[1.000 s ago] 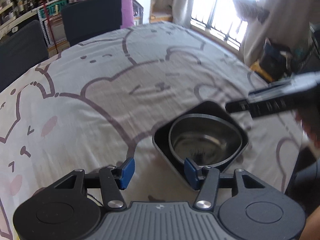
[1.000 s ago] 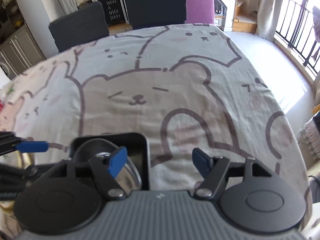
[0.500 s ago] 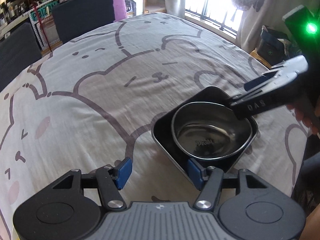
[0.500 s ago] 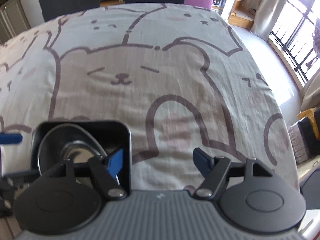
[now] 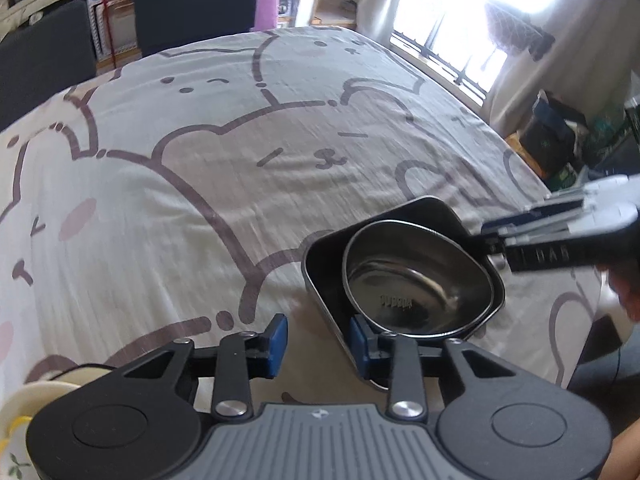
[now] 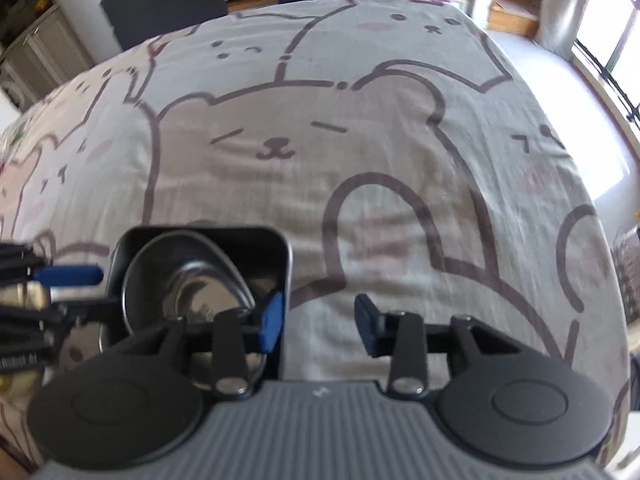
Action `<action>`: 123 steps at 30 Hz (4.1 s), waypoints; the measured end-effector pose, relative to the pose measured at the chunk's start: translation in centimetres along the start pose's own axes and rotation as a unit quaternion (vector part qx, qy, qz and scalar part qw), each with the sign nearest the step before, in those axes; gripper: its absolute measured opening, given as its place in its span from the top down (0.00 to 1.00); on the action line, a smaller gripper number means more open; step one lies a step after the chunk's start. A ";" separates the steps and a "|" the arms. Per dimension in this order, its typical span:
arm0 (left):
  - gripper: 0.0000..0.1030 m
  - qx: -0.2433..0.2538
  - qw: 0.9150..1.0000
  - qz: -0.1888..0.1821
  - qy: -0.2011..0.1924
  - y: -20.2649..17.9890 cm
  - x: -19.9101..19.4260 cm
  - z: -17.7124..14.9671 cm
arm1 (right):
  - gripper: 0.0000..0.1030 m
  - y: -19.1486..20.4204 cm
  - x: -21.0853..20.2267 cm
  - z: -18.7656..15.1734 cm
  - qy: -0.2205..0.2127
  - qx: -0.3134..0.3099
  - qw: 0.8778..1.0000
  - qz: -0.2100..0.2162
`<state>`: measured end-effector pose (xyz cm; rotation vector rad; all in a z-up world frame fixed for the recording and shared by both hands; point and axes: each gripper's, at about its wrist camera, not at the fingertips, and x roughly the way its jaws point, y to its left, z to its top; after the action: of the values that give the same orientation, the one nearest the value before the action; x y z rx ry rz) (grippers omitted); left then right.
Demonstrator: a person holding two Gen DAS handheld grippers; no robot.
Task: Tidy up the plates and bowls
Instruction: 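Close both tools on the steel tray's rim holding the nested tin and bowl, then lift the steel tray stack and carry it over the cream plate stack with both tools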
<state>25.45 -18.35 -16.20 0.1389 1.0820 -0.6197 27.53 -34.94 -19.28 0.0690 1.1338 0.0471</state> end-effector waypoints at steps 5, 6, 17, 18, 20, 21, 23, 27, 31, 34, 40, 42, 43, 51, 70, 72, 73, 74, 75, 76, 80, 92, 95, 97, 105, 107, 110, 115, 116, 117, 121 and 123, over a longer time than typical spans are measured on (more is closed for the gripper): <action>0.76 -0.069 0.997 -0.034 0.004 1.4 0.3 -0.1 | 0.71 0.6 -0.1 -0.5 0.013 -0.019 1.000 0.016; 0.79 -0.084 0.996 -0.042 0.005 1.6 0.3 -0.2 | 0.71 0.7 -0.2 -0.5 0.012 -0.019 1.000 0.017; 0.90 -0.132 0.988 -0.076 0.010 2.6 0.7 -0.2 | 0.91 0.1 0.1 -0.1 0.010 0.010 0.998 0.056; 0.90 -0.135 0.988 -0.078 0.011 2.6 0.7 -0.2 | 0.92 0.0 0.1 -0.1 0.009 0.012 0.998 0.058; 0.91 -0.141 0.987 -0.081 0.011 2.8 0.7 -0.3 | 0.92 -0.1 0.2 -0.3 0.006 0.015 0.998 0.062; 0.91 -0.146 0.986 -0.083 0.010 2.9 0.7 -0.3 | 0.92 -0.1 0.3 -0.4 0.004 0.015 0.998 0.063; 0.91 -0.154 0.984 -0.087 0.010 3.1 0.7 -0.4 | 0.92 -0.2 0.4 -0.5 0.002 0.010 0.998 0.066; 0.91 -0.153 0.984 -0.091 0.010 3.2 0.8 -0.4 | 0.92 -0.7 0.3 -0.7 0.009 0.029 0.996 0.079; 0.91 -0.148 0.985 -0.092 0.011 3.2 0.8 -0.4 | 0.93 -0.7 0.4 -0.9 0.016 0.033 0.996 0.084; 0.91 -0.162 0.982 -0.098 0.011 3.5 0.9 -0.6 | 0.93 -0.8 0.3 -1.1 0.011 0.042 0.995 0.087; 0.91 -0.165 0.981 -0.103 0.006 3.7 0.5 -0.8 | 0.93 -1.6 0.0 -1.4 0.010 0.065 0.992 0.110; 0.91 -0.166 0.981 -0.104 0.007 3.7 0.5 -0.9 | 0.93 -1.6 -0.1 -1.6 0.009 0.062 0.992 0.112; 0.91 -0.167 0.980 -0.104 0.008 3.8 0.5 -0.9 | 0.93 -1.6 -0.2 -1.7 0.009 0.062 0.992 0.113; 0.92 -0.170 0.979 -0.111 0.011 4.2 0.4 -1.3 | 0.94 -1.8 -0.3 -2.1 0.009 0.067 0.989 0.130; 0.93 -0.147 0.983 -0.107 -0.010 4.0 -0.4 -1.3 | 0.94 -2.4 -0.9 -2.4 -0.011 0.090 0.984 0.154; 0.93 -0.149 0.982 -0.110 -0.019 4.1 -1.0 -1.1 | 0.94 -2.4 -1.2 -2.4 -0.019 0.094 0.983 0.159; 0.93 -0.151 0.982 -0.111 -0.024 4.2 -1.3 -1.0 | 0.94 -2.4 -1.5 -2.4 -0.023 0.096 0.982 0.161; 0.93 -0.151 0.982 -0.110 -0.032 4.1 -1.7 -0.9 | 0.94 -2.4 -1.7 -2.4 -0.027 0.098 0.981 0.163; 0.93 -0.146 0.983 -0.108 -0.038 4.0 -2.1 -0.8 | 0.94 -2.4 -2.0 -2.4 -0.032 0.099 0.981 0.165; 0.93 -0.141 0.983 -0.107 -0.046 3.9 -2.7 -0.6 | 0.94 -2.5 -2.3 -2.4 -0.037 0.102 0.980 0.169; 0.93 -0.141 0.980 -0.116 -0.074 4.1 -4.9 -0.2 | 0.94 -2.6 -3.9 -2.3 -0.062 0.109 0.975 0.184; 0.93 -0.144 0.973 -0.116 -0.135 5.8 -11.2 -1.8 | 0.94 -0.4 -8.4 -1.8 -0.129 0.112 0.954 0.246; 0.93 -0.143 0.973 -0.108 -0.147 6.6 -13.0 -2.6 | 0.94 0.8 -8.7 -1.7 -0.134 0.106 0.950 0.260; 0.93 -0.145 0.972 -0.103 -0.155 7.3 -14.2 -3.3 | 0.94 2.0 -9.1 -1.6 -0.138 0.097 0.948 0.270; 0.93 -0.158 0.968 -0.073 -0.181 9.8 -19.0 -6.6 | 0.93 7.4 -10.0 -1.7 -0.144 0.069 0.939 0.304; 0.93 -0.163 0.967 -0.070 -0.184 10.4 -19.9 -7.5 | 0.93 8.6 -10.1 -1.8 -0.145 0.068 0.937 0.312; 0.93 -0.170 0.966 -0.061 -0.184 11.0 -20.8 -9.1 | 0.93 10.2 -10.0 -2.3 -0.148 0.074 0.934 0.316; 0.93 -0.189 0.964 -0.049 -0.179 12.4 -21.4 -11.7 | 0.93 13.2 -9.7 -3.5 -0.145 0.064 0.938 0.310; 0.93 -0.194 0.963 -0.047 -0.179 12.8 -21.5 -12.1 | 0.93 13.8 -9.5 -3.7 -0.141 0.066 0.937 0.313; 0.93 -0.199 0.962 -0.046 -0.179 13.2 -21.5 -12.5 | 0.93 14.2 -9.2 -3.7 -0.137 0.070 0.936 0.317; 0.93 -0.215 0.960 -0.036 -0.176 14.6 -21.0 -13.7 | 0.93 15.6 -7.7 -3.8 -0.111 0.079 0.937 0.321; 0.93 -0.233 0.957 -0.041 -0.166 15.6 -20.3 -14.4 | 0.93 16.5 -7.1 -3.8 -0.099 0.076 0.940 0.318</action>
<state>16.02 8.44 -8.66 -0.4099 0.8818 -0.4260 21.04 -18.86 -13.17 0.5668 0.8733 0.5189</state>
